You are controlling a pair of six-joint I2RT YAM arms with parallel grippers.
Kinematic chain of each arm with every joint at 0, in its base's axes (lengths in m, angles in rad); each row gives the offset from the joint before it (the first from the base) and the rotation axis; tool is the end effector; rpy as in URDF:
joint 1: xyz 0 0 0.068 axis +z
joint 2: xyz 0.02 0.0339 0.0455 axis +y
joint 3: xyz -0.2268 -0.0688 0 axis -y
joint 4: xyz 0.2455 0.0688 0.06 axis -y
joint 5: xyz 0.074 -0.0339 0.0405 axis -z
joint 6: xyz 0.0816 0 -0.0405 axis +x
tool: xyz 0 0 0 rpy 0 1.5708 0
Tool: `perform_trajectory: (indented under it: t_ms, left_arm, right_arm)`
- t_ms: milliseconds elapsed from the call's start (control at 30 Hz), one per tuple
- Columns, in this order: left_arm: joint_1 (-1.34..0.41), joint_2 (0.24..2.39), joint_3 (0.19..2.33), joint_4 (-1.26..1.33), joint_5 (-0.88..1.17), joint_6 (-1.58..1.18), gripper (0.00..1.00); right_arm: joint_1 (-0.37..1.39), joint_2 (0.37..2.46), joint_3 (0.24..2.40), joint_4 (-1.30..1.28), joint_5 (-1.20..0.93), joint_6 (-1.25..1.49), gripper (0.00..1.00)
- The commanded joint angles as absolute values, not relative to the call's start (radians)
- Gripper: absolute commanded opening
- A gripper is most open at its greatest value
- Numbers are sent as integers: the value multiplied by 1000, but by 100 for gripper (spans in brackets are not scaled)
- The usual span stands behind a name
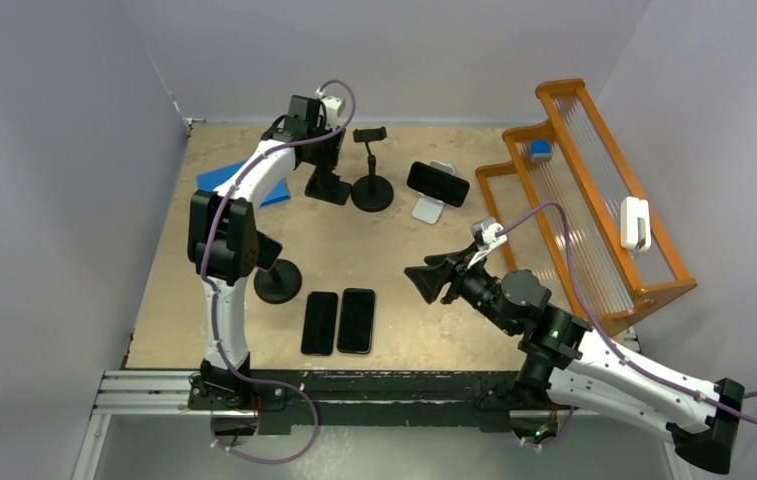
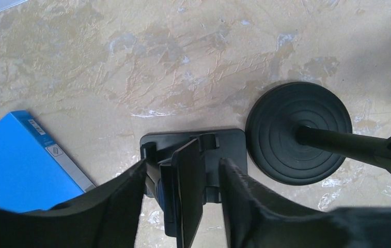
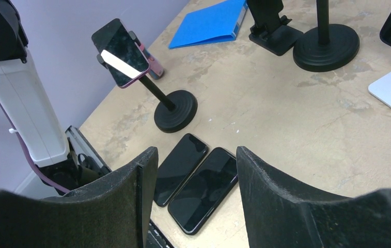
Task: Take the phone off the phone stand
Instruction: Move the phone stand to the center of the board, then pick up the phone stand with the phone at the center of the board.
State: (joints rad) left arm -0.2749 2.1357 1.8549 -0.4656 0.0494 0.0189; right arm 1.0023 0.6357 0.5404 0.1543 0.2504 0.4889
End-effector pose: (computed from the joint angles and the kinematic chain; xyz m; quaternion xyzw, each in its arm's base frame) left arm 0.4879 -0.1418 0.1891 0.1439 0.9047 -0.0736 0.3943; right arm 0.1465 0.1917 0.2936 -0.0849 0.6813 0.4269 0.5885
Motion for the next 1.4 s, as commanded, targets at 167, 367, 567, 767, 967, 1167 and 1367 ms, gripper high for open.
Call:
perform_trajectory:
  t_ms: [167,367,567,767,967,1167,1367]
  left_arm:
    - [-268,1962,1862,-431,27,-54,73]
    - [-268,1691,1723,-295,-152,-216,81]
    - [-270,1364,1534,-320,-234,-447,85]
    - [-270,1022,1287,-444,-229,-570,87]
    - [-270,767,1192,-646,-335,-582,88]
    - [-270,668,1150,-892,-341,-770,90]
    - [-270,614,1058,-1103,-313,-946,91]
  right_arm:
    - [1006,607,587,157,280,494,60]
    - [1006,615,565,187,322,516,60]
    - [1006,639,531,255,360,587,60]
    - [1005,655,477,385,326,597,62]
    - [1005,711,494,418,297,562,64]
    - [1004,758,487,480,255,569,64]
    - [1005,816,515,467,220,574,64]
